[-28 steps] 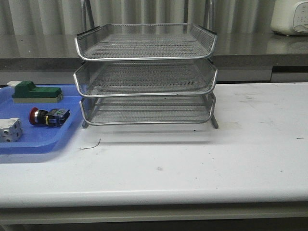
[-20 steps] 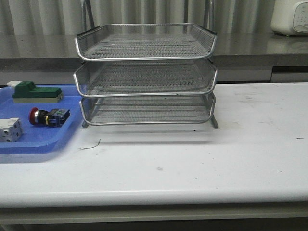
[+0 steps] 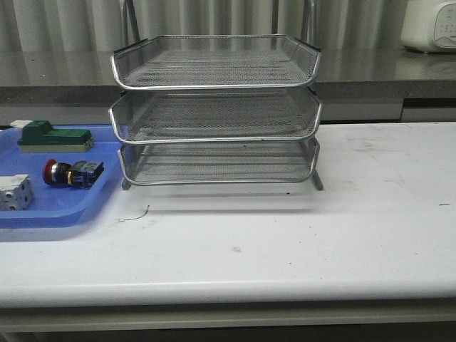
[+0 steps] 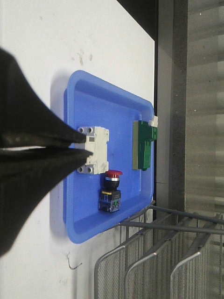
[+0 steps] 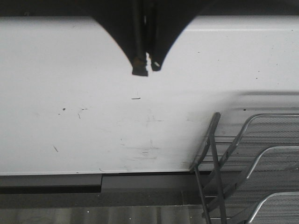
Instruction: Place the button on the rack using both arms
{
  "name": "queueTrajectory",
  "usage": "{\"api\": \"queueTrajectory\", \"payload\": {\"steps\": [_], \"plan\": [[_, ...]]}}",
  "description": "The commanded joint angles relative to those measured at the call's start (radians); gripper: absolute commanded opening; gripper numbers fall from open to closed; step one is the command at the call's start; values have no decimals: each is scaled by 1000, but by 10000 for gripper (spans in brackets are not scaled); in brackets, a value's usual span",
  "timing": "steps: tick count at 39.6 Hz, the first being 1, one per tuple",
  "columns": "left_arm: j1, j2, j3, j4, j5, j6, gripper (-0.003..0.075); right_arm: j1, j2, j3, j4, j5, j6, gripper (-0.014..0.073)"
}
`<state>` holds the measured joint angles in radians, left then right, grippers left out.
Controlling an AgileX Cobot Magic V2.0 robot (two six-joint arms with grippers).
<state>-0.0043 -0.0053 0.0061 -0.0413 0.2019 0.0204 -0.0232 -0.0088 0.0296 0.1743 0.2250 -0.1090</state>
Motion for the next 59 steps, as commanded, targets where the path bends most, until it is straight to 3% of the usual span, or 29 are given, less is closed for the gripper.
{"api": "queueTrajectory", "payload": {"steps": [1,13,24,32,41,48,54,59], "plan": [[1,-20,11,-1,-76,-13,-19,-3,-18,-5,-6,-77,1,-60],[1,-20,11,-1,-114,-13,-19,-3,-18,-5,-4,-99,1,-60],[1,-20,-40,-1,-395,-13,-19,-3,-18,-108,17,-102,1,-60],[1,49,-249,56,-239,-13,-19,-3,36,-305,16,53,0,-60],[1,317,-453,114,-43,-13,-19,-3,259,-480,16,107,0,-60],[1,474,-508,117,-51,-13,-19,-3,430,-533,16,106,0,-60],[1,502,-508,115,-42,-13,-18,-3,469,-534,16,99,0,-49],[1,502,-508,115,-42,-13,50,-3,469,-534,16,99,0,83]]}}
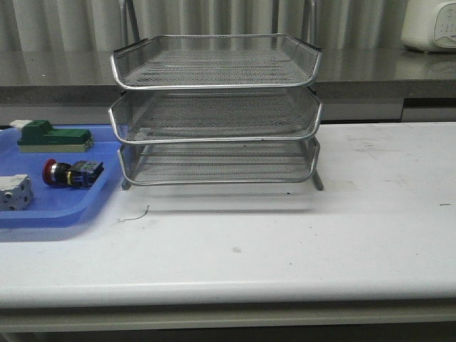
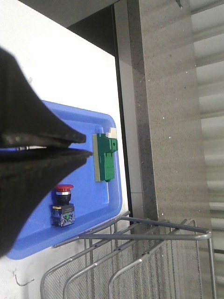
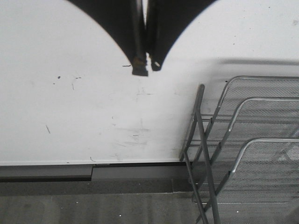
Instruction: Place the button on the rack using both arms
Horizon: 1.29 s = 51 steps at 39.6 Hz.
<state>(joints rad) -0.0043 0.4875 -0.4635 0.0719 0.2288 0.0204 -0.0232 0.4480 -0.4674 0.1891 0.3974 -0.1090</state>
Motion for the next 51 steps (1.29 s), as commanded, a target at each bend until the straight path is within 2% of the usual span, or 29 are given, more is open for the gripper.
{"api": "queueTrajectory", "payload": {"steps": [1,4,6,9,12,27,33,43,51], "plan": [[1,9,-38,2,-69,-13,81,-3,13,-36,2,-74,0,153],[1,9,-38,2,-67,-13,245,-3,13,-36,3,-74,0,316],[1,9,-38,2,-66,-13,383,-3,13,-36,3,-69,0,442],[1,9,-38,2,-66,-13,603,-3,13,-36,3,-65,0,577],[1,9,-38,2,-66,-13,703,-3,13,-36,3,-68,0,648],[1,9,-38,2,-66,-13,587,-3,13,-36,11,-98,0,653],[1,9,-38,2,-66,-13,552,-3,33,-37,86,-97,0,653],[1,9,-38,2,-66,-13,533,3,309,-110,261,-58,-10,652],[1,9,-38,2,-66,-13,533,75,525,-202,435,-96,-118,652]]}}
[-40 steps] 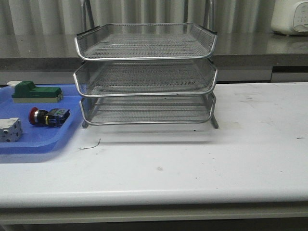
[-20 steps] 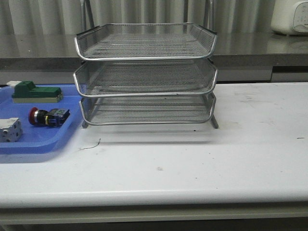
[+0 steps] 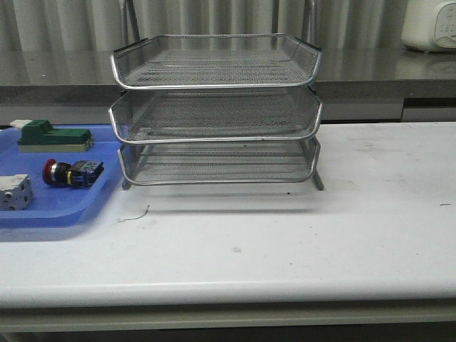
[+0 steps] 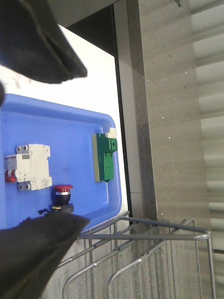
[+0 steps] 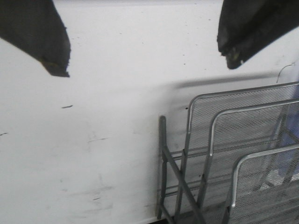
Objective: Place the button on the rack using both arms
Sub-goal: 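Reach the right gripper to the middle rack tier and grasp its rim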
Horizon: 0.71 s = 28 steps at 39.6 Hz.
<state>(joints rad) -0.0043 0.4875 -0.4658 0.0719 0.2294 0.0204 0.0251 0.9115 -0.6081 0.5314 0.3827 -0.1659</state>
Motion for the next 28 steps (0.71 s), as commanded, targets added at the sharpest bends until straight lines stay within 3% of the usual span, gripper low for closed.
{"api": "queueTrajectory", "payload": {"steps": [1,10,18,28], "plan": [[1,9,-36,2,-67,-13,533,42,83,-70,125,-86,-73,652],[1,9,-36,2,-67,-13,533,162,323,-142,387,-115,-257,652],[1,9,-36,2,-67,-13,533,183,487,-224,585,-99,-411,636],[1,9,-36,2,-67,-13,533,183,613,-314,838,-44,-574,359]]}}
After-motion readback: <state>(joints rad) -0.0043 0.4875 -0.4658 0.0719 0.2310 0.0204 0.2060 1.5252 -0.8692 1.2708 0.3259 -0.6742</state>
